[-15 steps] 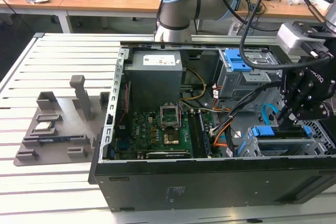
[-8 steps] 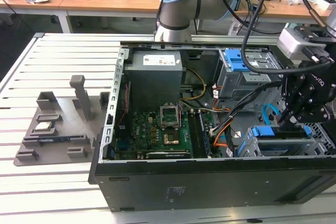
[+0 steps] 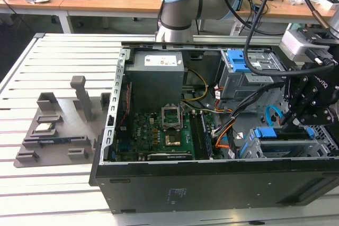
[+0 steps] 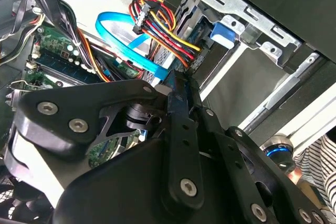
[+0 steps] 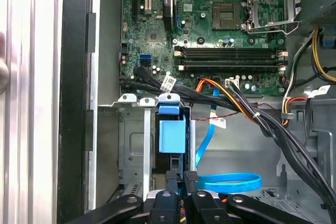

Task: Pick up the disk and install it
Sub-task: 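Insert the second disk wire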

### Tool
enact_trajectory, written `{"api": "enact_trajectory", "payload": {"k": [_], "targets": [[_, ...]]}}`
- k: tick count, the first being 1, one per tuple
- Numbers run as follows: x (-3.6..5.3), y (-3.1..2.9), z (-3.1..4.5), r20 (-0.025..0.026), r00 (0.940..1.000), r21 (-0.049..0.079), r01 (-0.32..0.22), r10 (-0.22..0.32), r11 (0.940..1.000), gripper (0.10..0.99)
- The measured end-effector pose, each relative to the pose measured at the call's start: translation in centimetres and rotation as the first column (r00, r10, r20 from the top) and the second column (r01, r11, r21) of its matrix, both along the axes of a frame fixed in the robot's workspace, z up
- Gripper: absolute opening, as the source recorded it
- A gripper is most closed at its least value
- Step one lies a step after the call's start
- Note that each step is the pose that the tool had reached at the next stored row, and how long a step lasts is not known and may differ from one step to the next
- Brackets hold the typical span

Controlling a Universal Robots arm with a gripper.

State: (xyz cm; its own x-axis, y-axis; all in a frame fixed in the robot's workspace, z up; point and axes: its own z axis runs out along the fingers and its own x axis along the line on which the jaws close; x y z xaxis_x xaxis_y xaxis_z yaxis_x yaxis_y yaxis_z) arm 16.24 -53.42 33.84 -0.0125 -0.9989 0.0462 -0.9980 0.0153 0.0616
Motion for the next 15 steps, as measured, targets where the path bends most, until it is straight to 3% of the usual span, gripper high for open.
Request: {"api": "enact_trajectory", "payload": {"k": [10,15], "targets": [[0.00,0.00,0.53,0.0000,1.0000,0.002,0.000,0.000,1.0000,0.161],[0.01,0.00,0.58,0.0000,1.0000,0.019,0.000,0.000,0.9998,0.161]]}}
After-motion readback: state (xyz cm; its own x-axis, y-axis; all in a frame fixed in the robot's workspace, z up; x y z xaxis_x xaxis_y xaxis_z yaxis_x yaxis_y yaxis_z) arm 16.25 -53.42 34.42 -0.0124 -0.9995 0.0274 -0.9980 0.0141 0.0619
